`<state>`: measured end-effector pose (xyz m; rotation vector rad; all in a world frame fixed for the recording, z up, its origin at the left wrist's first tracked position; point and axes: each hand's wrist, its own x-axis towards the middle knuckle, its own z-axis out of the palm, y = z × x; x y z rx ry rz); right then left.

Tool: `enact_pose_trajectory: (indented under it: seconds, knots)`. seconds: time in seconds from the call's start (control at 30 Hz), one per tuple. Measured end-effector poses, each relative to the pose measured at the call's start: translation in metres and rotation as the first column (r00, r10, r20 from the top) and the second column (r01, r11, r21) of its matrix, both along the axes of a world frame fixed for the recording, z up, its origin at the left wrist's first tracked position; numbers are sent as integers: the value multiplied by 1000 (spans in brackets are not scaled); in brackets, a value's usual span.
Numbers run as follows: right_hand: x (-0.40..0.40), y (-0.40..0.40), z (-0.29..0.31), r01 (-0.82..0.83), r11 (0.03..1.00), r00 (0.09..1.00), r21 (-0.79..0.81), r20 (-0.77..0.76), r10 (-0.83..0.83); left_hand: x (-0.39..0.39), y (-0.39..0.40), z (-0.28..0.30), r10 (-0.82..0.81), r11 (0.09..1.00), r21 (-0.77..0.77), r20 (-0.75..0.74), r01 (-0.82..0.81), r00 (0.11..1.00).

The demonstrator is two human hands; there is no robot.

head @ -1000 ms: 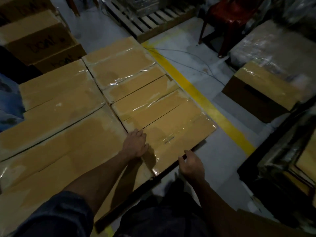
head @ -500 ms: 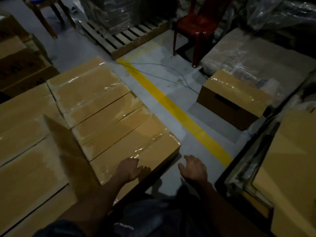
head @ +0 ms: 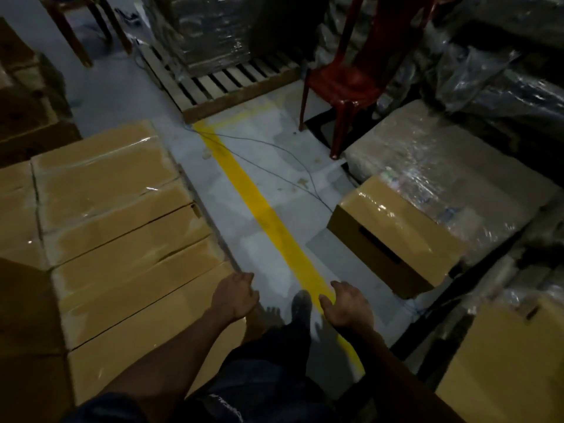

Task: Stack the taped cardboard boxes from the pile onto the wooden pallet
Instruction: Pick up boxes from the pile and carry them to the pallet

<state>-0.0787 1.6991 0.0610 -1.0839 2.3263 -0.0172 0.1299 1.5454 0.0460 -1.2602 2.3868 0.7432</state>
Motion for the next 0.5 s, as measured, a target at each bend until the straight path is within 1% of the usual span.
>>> enact_pose_trajectory:
  seconds: [0.1, 0.23, 0.37, 0.5]
  knots:
    - [-59, -61, -1, -70, 997, 997, 13, -14, 70, -47, -49, -14, 79, 997, 22, 31, -80, 996]
    - [-117, -150, 18, -194, 981, 980, -17, -36, 193, -93, -115, -7, 145, 988, 33, 88, -149, 985]
    - [-160, -241, 31, -275, 960, 962, -50, -18, 274, -128, -177, 19, 250, 968, 10, 54, -251, 967]
    - [-194, -332, 26, -398, 917, 917, -15, 32, 398, -149, -235, 20, 391, 920, -15, 39, -391, 920]
